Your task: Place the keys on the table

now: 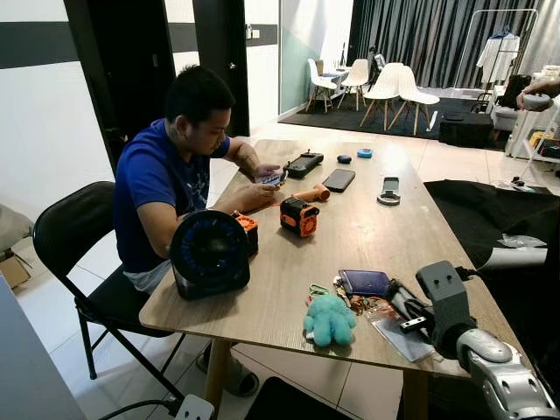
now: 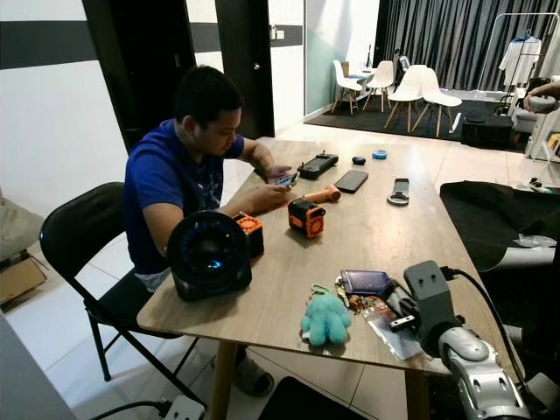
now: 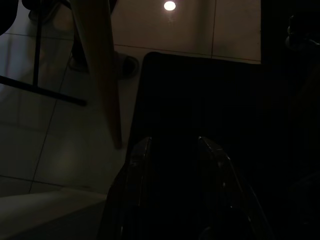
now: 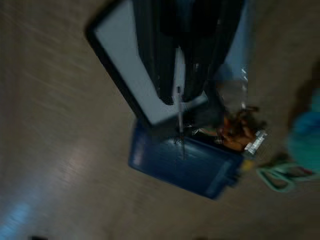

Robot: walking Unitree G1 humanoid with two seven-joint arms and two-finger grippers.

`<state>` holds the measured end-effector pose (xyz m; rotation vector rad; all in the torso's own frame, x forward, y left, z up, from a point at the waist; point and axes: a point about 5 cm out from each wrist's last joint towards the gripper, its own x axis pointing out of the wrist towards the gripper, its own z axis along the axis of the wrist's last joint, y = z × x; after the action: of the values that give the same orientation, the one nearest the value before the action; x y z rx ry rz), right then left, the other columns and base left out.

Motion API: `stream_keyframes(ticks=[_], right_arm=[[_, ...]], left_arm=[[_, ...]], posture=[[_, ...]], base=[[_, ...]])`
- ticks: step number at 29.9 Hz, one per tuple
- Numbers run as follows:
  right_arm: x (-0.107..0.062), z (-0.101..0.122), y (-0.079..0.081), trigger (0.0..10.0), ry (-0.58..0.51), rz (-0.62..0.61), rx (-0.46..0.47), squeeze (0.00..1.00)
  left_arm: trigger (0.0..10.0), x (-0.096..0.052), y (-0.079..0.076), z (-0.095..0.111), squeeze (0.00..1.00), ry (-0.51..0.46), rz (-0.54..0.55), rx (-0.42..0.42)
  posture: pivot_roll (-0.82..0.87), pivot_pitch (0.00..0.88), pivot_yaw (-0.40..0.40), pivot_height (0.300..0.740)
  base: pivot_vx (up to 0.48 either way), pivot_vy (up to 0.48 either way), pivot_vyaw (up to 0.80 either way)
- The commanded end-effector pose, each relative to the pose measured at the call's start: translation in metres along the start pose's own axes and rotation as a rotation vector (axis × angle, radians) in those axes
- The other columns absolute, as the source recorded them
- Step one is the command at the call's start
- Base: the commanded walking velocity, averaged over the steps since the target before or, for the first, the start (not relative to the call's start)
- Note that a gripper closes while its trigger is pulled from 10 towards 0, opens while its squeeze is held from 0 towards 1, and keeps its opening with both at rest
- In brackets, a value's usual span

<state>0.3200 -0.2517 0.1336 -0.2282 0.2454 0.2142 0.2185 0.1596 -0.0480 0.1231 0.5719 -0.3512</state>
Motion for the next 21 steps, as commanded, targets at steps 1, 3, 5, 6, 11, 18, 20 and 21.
stream_keyframes(ticks=[1, 3, 5, 6, 11, 18, 20, 21], right_arm=[[0.000, 0.004, 0.003, 10.0, -0.021, 0.024, 0.012, 0.78], [0.000, 0.004, 0.006, 10.0, -0.019, 0.047, 0.018, 1.00], [0.000, 0.004, 0.007, 10.0, -0.022, 0.058, 0.018, 1.00], [0.000, 0.004, 0.007, 10.0, -0.023, 0.060, 0.017, 1.00], [0.000, 0.014, -0.008, 10.0, -0.115, -0.086, 0.021, 0.00], [-0.028, 0.006, -0.072, 10.0, -0.261, -0.550, 0.260, 0.00], [-0.047, -0.018, -0.092, 10.0, -0.232, -0.728, 0.366, 0.00], [-0.059, -0.034, -0.100, 10.0, -0.208, -0.814, 0.414, 0.00]], left_arm=[[10.0, -0.002, 0.003, -0.003, 0.00, 0.008, 0.005, 0.014], [10.0, -0.003, 0.003, -0.003, 0.00, 0.010, 0.006, 0.015], [10.0, -0.003, 0.003, -0.003, 0.00, 0.011, 0.007, 0.015], [10.0, -0.003, 0.003, -0.003, 0.00, 0.011, 0.007, 0.015], [10.0, -0.003, 0.004, -0.004, 0.00, 0.012, 0.010, 0.016], [10.0, -0.004, 0.005, -0.006, 0.00, 0.016, 0.014, 0.018], [10.0, -0.005, 0.005, -0.008, 0.00, 0.023, 0.017, 0.019], [10.0, -0.006, 0.005, -0.009, 0.00, 0.026, 0.018, 0.018]], posture=[[0.04, 0.024, 0.029, 0.740], [0.04, 0.023, 0.027, 0.740], [0.05, 0.022, 0.027, 0.740], [0.05, 0.022, 0.027, 0.740], [0.04, 0.019, 0.028, 0.740], [0.04, 0.017, 0.028, 0.740], [0.04, 0.016, 0.028, 0.740], [0.04, 0.014, 0.028, 0.740]], base=[[0.000, 0.000, 0.00], [0.000, 0.000, 0.00], [0.000, 0.000, 0.00], [0.000, 0.000, 0.00], [0.000, 0.000, 0.00], [0.000, 0.000, 0.00], [0.000, 0.000, 0.00], [0.000, 0.000, 0.00]])
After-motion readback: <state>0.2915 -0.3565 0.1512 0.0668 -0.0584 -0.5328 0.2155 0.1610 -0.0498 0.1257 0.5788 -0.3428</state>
